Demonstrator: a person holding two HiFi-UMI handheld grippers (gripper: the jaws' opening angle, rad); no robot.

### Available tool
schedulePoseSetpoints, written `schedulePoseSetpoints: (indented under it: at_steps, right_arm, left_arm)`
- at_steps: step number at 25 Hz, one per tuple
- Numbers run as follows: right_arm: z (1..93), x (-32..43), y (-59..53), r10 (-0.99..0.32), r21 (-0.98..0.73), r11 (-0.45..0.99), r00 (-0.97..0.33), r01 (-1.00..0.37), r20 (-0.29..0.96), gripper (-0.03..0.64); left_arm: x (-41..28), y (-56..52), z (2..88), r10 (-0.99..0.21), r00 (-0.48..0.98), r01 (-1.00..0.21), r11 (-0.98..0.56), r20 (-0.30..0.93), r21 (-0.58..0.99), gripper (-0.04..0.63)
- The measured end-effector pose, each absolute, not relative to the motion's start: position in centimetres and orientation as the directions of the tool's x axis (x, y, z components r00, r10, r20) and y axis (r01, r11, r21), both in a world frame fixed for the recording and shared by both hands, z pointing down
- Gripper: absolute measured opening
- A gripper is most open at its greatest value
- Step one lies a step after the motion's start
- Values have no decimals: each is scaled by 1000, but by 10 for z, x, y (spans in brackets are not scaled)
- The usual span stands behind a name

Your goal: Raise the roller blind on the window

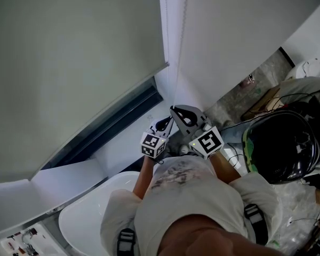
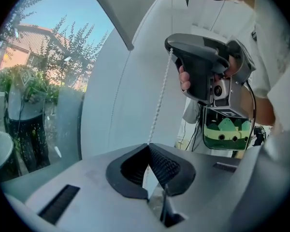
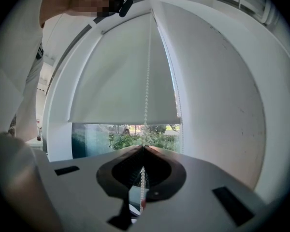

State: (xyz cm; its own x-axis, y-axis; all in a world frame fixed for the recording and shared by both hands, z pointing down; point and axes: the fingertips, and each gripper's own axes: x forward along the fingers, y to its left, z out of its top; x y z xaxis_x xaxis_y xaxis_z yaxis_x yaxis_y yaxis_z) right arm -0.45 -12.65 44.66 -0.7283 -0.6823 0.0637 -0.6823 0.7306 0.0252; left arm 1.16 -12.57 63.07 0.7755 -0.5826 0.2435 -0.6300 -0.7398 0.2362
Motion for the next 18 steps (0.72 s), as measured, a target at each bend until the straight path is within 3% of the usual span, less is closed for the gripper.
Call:
schedulePoseSetpoints:
  at_steps: [4, 8, 12, 18]
  right_arm:
    - [441, -6, -125, -682, 39, 731, -729, -681, 55, 61]
    - [436, -5, -127, -679, 47, 734, -732, -678, 55, 61]
    - [440, -3, -129, -674, 44, 738, -736, -673, 62, 61]
    - [439, -1, -129, -680, 34, 733, -732, -679, 48, 61]
  left_arm:
    - [2, -118, 612, -601, 766, -642, -731, 228, 231, 9]
    - [-10, -115, 564, -617, 772, -635, -736, 152, 235, 11]
    - [-14, -117, 512, -623, 779, -624, -755, 72, 202, 68]
    - [-23, -116, 431, -624, 780, -616, -778, -49, 122, 72]
